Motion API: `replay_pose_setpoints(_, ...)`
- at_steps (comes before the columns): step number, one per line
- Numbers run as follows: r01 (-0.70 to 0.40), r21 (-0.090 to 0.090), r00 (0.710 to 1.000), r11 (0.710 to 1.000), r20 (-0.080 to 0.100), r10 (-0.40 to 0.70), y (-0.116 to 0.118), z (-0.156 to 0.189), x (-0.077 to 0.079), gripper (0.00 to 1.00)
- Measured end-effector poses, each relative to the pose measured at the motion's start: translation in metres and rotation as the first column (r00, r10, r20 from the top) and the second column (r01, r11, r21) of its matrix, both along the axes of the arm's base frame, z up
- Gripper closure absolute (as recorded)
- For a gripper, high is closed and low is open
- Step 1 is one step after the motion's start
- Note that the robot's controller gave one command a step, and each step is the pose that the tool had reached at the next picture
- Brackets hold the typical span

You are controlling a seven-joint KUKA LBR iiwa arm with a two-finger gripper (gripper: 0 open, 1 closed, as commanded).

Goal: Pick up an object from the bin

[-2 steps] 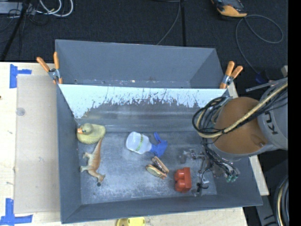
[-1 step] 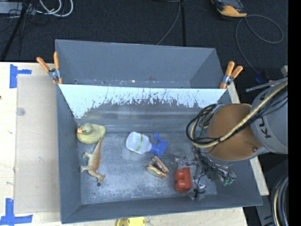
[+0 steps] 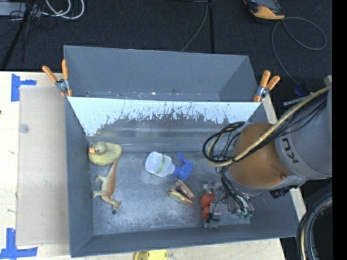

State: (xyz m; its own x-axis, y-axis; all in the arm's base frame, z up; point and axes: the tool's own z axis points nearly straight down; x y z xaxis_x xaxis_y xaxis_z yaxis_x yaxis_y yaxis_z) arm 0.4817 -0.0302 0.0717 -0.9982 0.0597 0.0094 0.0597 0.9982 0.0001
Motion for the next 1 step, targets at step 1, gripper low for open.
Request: replay_pose_setpoints(1,0.0,0.0,1.0,1.0,0.0,0.0,0.0001,0.0,0.0,1.0)
